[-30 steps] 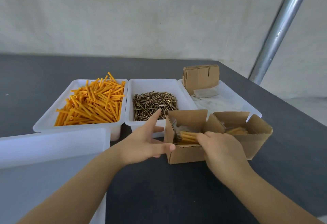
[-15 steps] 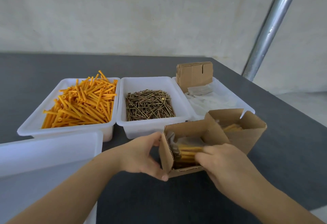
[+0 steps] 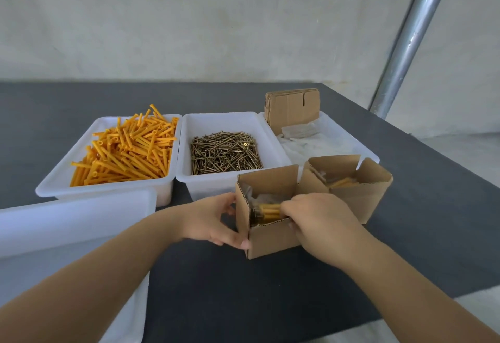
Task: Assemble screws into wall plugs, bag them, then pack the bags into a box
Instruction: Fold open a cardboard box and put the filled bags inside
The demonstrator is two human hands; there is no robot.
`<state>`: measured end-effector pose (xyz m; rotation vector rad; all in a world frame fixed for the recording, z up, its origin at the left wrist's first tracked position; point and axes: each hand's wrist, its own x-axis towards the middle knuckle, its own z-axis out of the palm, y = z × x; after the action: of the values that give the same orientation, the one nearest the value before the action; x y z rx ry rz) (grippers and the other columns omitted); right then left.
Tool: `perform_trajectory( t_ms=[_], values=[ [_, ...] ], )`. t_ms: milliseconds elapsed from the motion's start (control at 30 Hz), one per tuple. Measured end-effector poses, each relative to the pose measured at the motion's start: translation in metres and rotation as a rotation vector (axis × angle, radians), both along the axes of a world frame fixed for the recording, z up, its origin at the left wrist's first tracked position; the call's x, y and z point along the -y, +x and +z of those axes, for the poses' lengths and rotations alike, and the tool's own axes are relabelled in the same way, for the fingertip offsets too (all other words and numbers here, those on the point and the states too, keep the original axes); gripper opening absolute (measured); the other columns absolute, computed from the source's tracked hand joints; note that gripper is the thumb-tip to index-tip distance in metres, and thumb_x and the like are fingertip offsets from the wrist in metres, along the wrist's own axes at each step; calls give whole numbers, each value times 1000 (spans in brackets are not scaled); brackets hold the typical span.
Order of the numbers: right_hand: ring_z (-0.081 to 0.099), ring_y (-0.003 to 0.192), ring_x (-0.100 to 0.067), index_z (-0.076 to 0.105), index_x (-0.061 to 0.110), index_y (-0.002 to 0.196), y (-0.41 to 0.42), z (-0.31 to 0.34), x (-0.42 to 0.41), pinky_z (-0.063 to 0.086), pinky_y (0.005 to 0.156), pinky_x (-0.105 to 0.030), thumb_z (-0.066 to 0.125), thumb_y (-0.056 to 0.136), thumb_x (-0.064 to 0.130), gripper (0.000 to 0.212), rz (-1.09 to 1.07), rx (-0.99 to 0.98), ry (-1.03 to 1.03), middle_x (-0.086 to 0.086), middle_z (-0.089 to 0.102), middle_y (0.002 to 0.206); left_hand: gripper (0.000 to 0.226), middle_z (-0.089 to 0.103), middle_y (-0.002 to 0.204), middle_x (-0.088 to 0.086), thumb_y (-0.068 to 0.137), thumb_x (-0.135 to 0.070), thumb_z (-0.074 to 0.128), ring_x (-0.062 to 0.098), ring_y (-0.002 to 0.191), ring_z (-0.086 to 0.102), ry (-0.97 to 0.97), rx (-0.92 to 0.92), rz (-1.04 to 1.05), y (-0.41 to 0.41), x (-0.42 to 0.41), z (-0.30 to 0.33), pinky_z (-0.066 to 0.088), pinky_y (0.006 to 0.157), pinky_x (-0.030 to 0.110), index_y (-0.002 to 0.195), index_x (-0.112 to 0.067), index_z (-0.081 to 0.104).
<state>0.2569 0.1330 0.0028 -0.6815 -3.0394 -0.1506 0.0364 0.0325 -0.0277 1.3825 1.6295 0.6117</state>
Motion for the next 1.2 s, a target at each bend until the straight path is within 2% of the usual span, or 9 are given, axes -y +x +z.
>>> perform_trajectory(
  t_ms=[133,267,533,733,833,967,1033,1100,1200],
  values=[
    [58,86,-19,58,29,113,-3,0,1,54,75,-36,56,93,13,26,18,-17,0,3,58,91,100,48,140,-4,63,-33,92,17,125,52,-91,-30,86,12,-6,11,59,89,38,145,-28,34],
    [44,73,-18,57,24,119,4,-1,8,40,63,-32,57,90,13,31,54,18,8,5,38,76,101,50,135,-4,59,-28,94,21,118,56,-86,-96,150,33,-5,18,60,84,38,142,-29,36],
    [58,82,-22,56,26,116,65,-4,24,56,74,-40,55,94,13,25,24,73,26,1,56,90,86,53,122,-7,59,-26,89,21,106,61,-58,-116,186,96,19,11,62,75,38,130,-34,41],
    [59,97,-21,53,31,116,110,8,6,48,76,-33,52,95,21,23,-133,106,10,4,57,103,76,55,120,-1,62,-26,87,21,105,61,107,-147,235,141,-18,-5,60,80,44,126,-20,45],
    [58,96,-16,57,35,107,122,6,-12,42,80,-32,49,96,21,20,-209,-24,101,10,56,96,96,51,127,-5,58,-32,91,14,112,54,206,-134,334,156,-42,-22,55,82,29,136,-23,36],
    [51,122,-20,65,32,118,126,-13,-26,36,107,-37,63,90,20,31,-350,-183,249,4,58,124,131,41,145,-5,55,-28,93,19,134,42,278,-71,358,169,-64,-37,44,108,42,152,-31,6],
    [56,112,-27,69,20,113,131,-26,-22,49,94,-41,76,80,18,34,-392,-468,286,-7,60,122,142,30,155,-4,62,-27,90,19,141,34,248,-96,305,172,-73,-42,35,115,41,154,-28,-18],
    [56,85,-19,68,18,91,134,-45,-9,50,69,-31,74,80,23,13,-249,-733,302,-3,61,97,146,22,160,-2,65,-31,89,20,144,29,231,-111,269,175,-81,-44,30,118,40,148,-25,-31],
    [49,63,-4,55,29,74,128,-75,9,37,52,-17,55,87,42,19,-246,-543,87,14,51,73,147,14,163,1,66,-34,89,22,147,24,246,-143,244,178,-87,-42,28,119,41,148,-19,-32]
  ],
)
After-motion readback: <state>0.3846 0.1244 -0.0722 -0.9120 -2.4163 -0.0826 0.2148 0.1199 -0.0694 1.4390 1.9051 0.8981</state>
